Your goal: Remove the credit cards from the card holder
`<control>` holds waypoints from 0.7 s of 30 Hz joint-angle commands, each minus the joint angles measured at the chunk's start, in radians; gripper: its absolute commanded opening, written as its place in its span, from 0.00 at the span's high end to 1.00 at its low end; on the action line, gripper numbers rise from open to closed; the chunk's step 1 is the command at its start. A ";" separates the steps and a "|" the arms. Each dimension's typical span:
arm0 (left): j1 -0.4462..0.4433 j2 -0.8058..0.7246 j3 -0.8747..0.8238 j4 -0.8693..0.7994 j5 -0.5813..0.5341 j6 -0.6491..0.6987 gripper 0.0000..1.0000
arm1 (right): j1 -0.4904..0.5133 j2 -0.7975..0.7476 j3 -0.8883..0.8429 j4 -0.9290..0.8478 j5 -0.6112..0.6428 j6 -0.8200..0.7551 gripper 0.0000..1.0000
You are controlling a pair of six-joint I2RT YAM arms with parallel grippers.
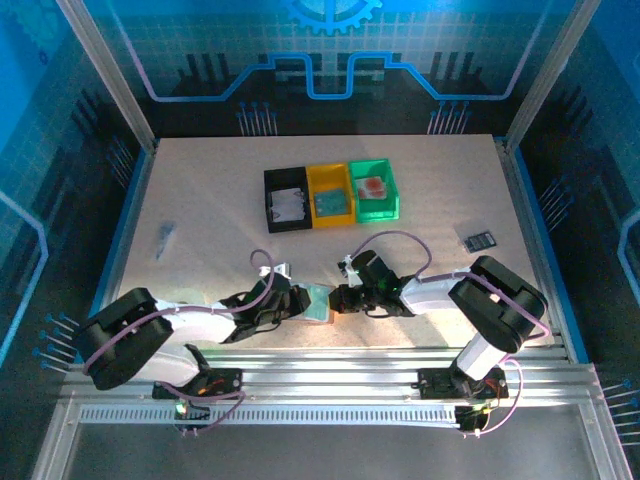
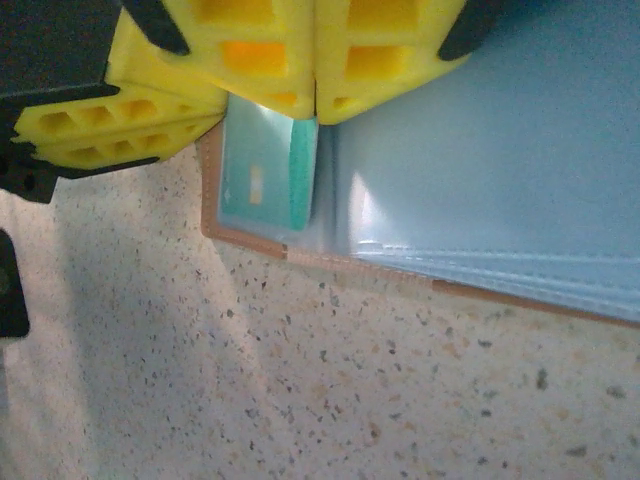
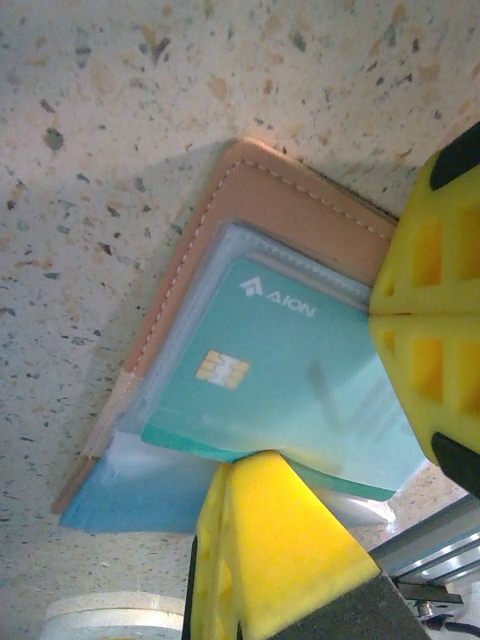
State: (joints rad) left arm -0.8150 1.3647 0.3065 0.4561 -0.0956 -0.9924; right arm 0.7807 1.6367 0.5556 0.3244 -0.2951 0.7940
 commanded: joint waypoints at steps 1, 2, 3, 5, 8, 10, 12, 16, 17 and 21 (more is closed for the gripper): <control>-0.024 -0.029 0.018 0.207 0.162 -0.013 1.00 | 0.055 0.074 -0.017 -0.008 0.027 -0.001 1.00; -0.023 -0.030 0.014 0.208 0.162 -0.014 1.00 | 0.056 0.073 -0.018 -0.009 0.027 -0.001 1.00; -0.023 -0.032 0.012 0.208 0.163 -0.013 1.00 | 0.056 0.072 -0.018 -0.011 0.029 0.000 1.00; -0.020 -0.038 0.008 0.198 0.163 -0.011 1.00 | 0.055 0.067 -0.020 -0.015 0.033 -0.002 1.00; -0.011 -0.054 -0.006 0.197 0.167 -0.005 1.00 | 0.057 0.056 -0.025 -0.022 0.043 -0.005 1.00; -0.002 -0.071 -0.016 0.193 0.173 0.002 1.00 | 0.054 0.052 -0.025 -0.027 0.048 -0.006 1.00; 0.008 -0.091 -0.021 0.174 0.178 0.011 1.00 | 0.053 0.050 -0.024 -0.034 0.052 -0.008 1.00; 0.032 -0.139 -0.029 0.116 0.192 0.029 1.00 | 0.047 0.049 -0.026 -0.047 0.062 -0.007 1.00; 0.039 -0.152 -0.032 0.099 0.192 0.034 1.00 | 0.046 0.051 -0.026 -0.049 0.065 -0.006 1.00; 0.058 -0.191 -0.039 0.051 0.198 0.055 1.00 | 0.040 0.049 -0.026 -0.049 0.072 -0.006 1.00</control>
State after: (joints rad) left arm -0.7654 1.2171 0.2733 0.4843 0.0357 -0.9695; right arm 0.7982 1.6375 0.5549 0.3424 -0.2646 0.7933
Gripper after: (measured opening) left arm 0.044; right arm 0.039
